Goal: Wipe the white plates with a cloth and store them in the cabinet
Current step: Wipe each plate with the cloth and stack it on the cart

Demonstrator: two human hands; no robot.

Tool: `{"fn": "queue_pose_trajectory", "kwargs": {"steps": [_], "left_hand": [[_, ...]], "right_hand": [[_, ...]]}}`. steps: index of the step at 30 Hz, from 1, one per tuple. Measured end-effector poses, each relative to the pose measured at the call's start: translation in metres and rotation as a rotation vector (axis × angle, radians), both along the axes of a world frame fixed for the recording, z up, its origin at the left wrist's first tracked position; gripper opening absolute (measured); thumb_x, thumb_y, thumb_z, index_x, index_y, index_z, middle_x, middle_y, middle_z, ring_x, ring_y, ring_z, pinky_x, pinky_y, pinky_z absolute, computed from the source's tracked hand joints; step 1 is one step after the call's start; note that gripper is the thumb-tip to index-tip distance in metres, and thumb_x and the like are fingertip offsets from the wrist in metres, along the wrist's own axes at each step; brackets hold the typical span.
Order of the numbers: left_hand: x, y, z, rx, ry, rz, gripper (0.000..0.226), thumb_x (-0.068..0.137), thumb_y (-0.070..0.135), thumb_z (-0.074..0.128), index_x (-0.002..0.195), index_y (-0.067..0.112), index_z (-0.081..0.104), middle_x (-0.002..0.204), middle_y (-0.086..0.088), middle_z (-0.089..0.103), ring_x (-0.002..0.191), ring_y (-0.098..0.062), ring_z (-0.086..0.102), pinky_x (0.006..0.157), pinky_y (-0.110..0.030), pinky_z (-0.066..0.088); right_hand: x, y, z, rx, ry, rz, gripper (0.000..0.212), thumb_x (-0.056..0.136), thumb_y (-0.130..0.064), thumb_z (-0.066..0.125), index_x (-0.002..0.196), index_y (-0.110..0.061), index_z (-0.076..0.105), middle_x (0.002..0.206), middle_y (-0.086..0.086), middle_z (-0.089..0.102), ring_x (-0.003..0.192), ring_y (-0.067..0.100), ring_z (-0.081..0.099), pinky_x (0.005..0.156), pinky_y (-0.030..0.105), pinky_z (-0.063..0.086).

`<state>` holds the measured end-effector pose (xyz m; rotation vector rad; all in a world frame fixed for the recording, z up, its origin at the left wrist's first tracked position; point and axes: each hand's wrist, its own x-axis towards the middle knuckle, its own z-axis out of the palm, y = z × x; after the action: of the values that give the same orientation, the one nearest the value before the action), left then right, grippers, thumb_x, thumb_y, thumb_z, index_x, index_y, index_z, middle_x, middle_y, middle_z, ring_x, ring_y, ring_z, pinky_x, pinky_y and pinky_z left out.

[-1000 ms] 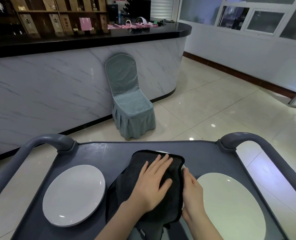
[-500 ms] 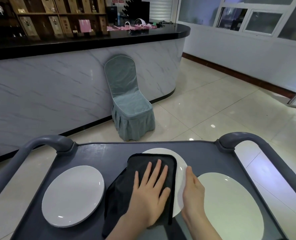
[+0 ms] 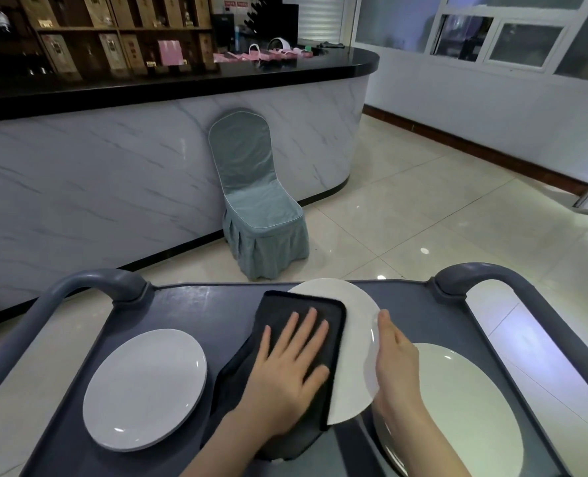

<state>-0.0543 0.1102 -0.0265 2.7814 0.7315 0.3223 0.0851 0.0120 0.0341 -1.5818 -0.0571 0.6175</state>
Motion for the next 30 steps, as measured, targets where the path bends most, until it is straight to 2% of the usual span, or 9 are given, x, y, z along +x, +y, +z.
{"fn": "queue_pose_trajectory", "kwargs": {"steps": [3,5,7,10,14,17,22,27,30], "left_hand": [[0.018,0.022,0.011,-0.062,0.047,0.21,0.059,0.102,0.049,0.013,0.142,0.043,-0.03,0.151,0.018,-0.039,0.144,-0.012,-0.032,0.119,-0.05,-0.013],[0.028,0.024,0.02,-0.06,0.053,0.192,0.06,0.102,0.045,0.014,0.141,0.041,-0.031,0.151,0.017,-0.04,0.142,-0.015,-0.035,0.118,-0.054,-0.011],[0.031,0.01,0.023,-0.032,0.041,0.057,0.059,0.1,0.044,0.011,0.145,0.038,-0.028,0.154,0.016,-0.035,0.144,-0.014,-0.033,0.118,-0.055,-0.009],[0.024,-0.02,0.02,0.047,-0.032,-0.143,0.058,0.102,0.044,0.016,0.155,0.033,-0.005,0.163,0.014,-0.013,0.15,-0.016,-0.014,0.117,-0.052,-0.003],[0.011,-0.016,0.016,0.09,-0.089,-0.245,0.055,0.104,0.045,0.022,0.156,0.032,0.008,0.164,0.013,0.002,0.152,-0.015,-0.001,0.12,-0.045,-0.002],[0.007,0.009,0.015,0.045,-0.06,-0.124,0.059,0.1,0.052,0.02,0.155,0.038,0.0,0.162,0.019,-0.01,0.149,-0.007,-0.011,0.122,-0.042,-0.001],[0.02,0.041,0.016,-0.02,0.061,0.085,0.057,0.1,0.052,0.009,0.145,0.041,-0.025,0.153,0.021,-0.034,0.142,-0.008,-0.034,0.121,-0.046,-0.007],[0.049,0.016,0.035,-0.024,-0.048,-0.038,0.059,0.098,0.045,0.007,0.15,0.038,-0.019,0.157,0.019,-0.029,0.145,-0.009,-0.029,0.12,-0.045,-0.011],[0.049,-0.003,0.04,0.056,-0.055,-0.137,0.061,0.1,0.043,0.014,0.154,0.032,-0.011,0.16,0.017,-0.022,0.147,-0.01,-0.023,0.119,-0.047,-0.011]], "right_hand": [[-0.015,0.002,-0.007,-0.034,-0.01,0.073,0.056,0.098,-0.044,0.053,0.088,0.011,0.056,0.075,0.022,0.053,0.067,0.033,0.048,0.064,0.032,0.04],[-0.017,0.006,-0.008,-0.029,-0.039,0.115,0.05,0.099,-0.043,0.052,0.072,0.0,0.052,0.07,0.013,0.042,0.062,0.021,0.039,0.062,0.031,0.035],[-0.011,0.013,-0.004,-0.001,-0.072,0.121,0.04,0.099,-0.041,0.054,0.07,-0.014,0.051,0.069,0.007,0.041,0.063,0.014,0.038,0.062,0.031,0.035],[0.007,0.021,0.001,0.025,-0.126,0.087,0.045,0.099,-0.041,0.055,0.067,-0.011,0.061,0.068,0.017,0.058,0.07,0.019,0.052,0.071,0.038,0.046],[0.015,0.019,0.0,0.052,-0.071,0.079,0.046,0.097,-0.045,0.056,0.074,-0.007,0.068,0.074,0.015,0.067,0.072,0.02,0.06,0.075,0.041,0.051],[0.011,0.012,-0.003,0.056,-0.029,0.056,0.052,0.097,-0.046,0.055,0.073,0.0,0.054,0.071,0.008,0.046,0.069,0.02,0.043,0.068,0.035,0.038],[0.009,0.011,0.003,0.002,-0.029,0.071,0.045,0.097,-0.047,0.055,0.073,-0.009,0.052,0.073,0.006,0.04,0.068,0.019,0.038,0.067,0.031,0.034],[0.016,0.025,0.015,0.014,-0.113,0.097,0.049,0.098,-0.044,0.054,0.068,-0.006,0.057,0.064,-0.001,0.05,0.063,0.015,0.044,0.063,0.031,0.04],[0.014,0.024,0.01,0.042,-0.066,0.139,0.044,0.098,-0.041,0.056,0.083,-0.001,0.069,0.076,0.007,0.065,0.073,0.015,0.058,0.074,0.037,0.05]]}}
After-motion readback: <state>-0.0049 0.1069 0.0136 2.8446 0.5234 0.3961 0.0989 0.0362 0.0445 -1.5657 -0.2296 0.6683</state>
